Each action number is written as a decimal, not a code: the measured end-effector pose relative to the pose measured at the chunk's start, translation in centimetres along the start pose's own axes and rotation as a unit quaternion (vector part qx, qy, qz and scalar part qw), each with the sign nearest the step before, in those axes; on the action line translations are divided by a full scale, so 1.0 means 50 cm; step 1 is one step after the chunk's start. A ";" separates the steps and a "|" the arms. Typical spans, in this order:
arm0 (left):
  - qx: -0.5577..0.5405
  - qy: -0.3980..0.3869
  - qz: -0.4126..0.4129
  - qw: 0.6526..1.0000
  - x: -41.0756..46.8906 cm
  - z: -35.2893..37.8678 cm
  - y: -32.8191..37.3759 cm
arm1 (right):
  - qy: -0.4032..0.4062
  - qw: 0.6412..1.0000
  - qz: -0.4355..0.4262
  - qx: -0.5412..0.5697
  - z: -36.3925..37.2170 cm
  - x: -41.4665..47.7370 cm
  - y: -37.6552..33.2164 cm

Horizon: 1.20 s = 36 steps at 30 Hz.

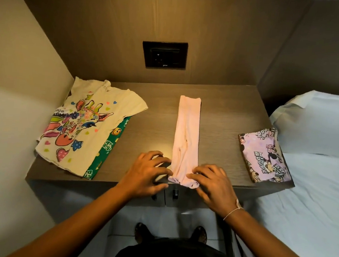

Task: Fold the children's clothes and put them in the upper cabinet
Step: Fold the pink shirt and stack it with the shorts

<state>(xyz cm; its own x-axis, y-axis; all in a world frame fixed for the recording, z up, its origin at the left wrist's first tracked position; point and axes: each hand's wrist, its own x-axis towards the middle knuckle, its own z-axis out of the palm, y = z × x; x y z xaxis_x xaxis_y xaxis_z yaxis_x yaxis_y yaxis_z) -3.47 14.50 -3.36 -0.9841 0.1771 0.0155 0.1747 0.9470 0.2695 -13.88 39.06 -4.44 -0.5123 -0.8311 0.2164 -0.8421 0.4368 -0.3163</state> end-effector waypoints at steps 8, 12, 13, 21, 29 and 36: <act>-0.193 0.066 -0.079 0.976 -0.024 -0.040 0.050 | -0.005 0.986 0.045 0.162 -0.065 -0.017 -0.037; -0.401 -0.023 -0.101 0.910 -0.008 -0.144 0.063 | 0.011 0.964 0.074 0.253 -0.149 0.006 -0.053; -0.429 -0.045 -0.100 0.897 0.005 -0.167 0.060 | 0.008 0.955 0.093 0.282 -0.166 0.022 -0.050; -0.354 -0.099 -0.233 0.901 0.198 -0.189 -0.027 | -0.021 0.942 0.245 0.227 -0.153 0.214 0.045; -0.214 -0.024 -0.313 0.925 0.278 -0.091 -0.094 | 0.000 0.944 0.267 0.192 -0.064 0.278 0.098; -0.126 0.069 -0.363 0.921 0.237 -0.035 -0.081 | 0.025 0.930 0.334 0.155 -0.045 0.253 0.094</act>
<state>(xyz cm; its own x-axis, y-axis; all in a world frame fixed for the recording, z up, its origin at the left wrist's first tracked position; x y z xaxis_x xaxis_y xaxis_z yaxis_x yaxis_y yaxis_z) -15.88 12.30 -2.60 -0.8363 -0.5304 -0.1393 -0.5268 0.7065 0.4726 -24.68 31.38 -1.09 -0.9170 -0.3903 -0.0827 -0.2492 0.7222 -0.6453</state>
